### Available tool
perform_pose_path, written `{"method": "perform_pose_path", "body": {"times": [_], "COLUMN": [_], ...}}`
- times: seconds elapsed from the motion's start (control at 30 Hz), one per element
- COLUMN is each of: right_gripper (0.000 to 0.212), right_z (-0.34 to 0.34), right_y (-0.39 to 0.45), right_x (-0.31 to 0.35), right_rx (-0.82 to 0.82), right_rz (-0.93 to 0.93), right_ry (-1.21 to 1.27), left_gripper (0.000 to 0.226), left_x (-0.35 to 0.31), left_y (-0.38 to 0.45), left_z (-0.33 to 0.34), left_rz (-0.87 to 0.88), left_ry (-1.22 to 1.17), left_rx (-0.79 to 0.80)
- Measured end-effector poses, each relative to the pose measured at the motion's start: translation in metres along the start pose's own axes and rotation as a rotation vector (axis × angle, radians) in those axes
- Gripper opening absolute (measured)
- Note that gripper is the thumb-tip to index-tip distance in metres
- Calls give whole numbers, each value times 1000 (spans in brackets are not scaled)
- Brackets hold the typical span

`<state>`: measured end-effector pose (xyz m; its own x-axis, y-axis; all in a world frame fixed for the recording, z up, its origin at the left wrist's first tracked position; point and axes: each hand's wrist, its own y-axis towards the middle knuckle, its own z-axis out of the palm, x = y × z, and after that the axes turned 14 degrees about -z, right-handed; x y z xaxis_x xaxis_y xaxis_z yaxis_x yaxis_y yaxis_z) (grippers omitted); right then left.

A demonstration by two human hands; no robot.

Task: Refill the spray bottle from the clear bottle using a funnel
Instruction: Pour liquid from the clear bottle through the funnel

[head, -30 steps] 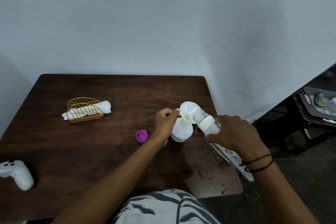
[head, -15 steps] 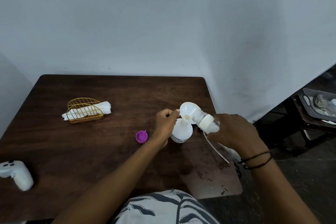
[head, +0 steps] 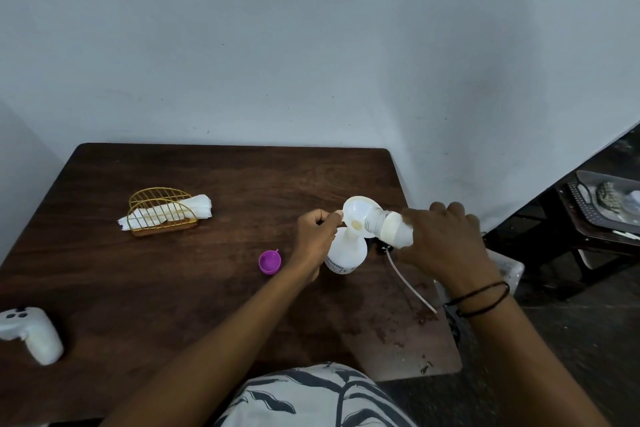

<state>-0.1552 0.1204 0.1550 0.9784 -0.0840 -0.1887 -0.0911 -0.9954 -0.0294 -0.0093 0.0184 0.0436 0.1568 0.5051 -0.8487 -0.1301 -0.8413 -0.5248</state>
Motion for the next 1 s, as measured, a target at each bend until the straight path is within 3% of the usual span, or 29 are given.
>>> {"method": "perform_pose_path", "body": {"times": [0.27, 0.57, 0.77, 0.9, 1.0], "right_gripper": [33, 35, 36, 37, 39], "right_z": [-6, -7, 0, 6, 13], "right_y": [2, 4, 0, -5, -7], "right_x": [12, 11, 9, 9, 8], "right_rx": [-40, 8, 0, -28, -57], "right_rz": [-44, -21, 14, 31, 30], "right_ry": [-159, -163, -178, -180, -175], "left_gripper": [38, 35, 47, 41, 24], "left_x": [0, 1, 9, 23, 42], "left_y": [0, 1, 11, 30, 39], "left_z": [-1, -4, -12, -32, -54], "left_rz": [2, 0, 38, 180, 318], "left_ry": [-3, 3, 37, 291, 778], "left_rx": [22, 77, 56, -109, -271]}}
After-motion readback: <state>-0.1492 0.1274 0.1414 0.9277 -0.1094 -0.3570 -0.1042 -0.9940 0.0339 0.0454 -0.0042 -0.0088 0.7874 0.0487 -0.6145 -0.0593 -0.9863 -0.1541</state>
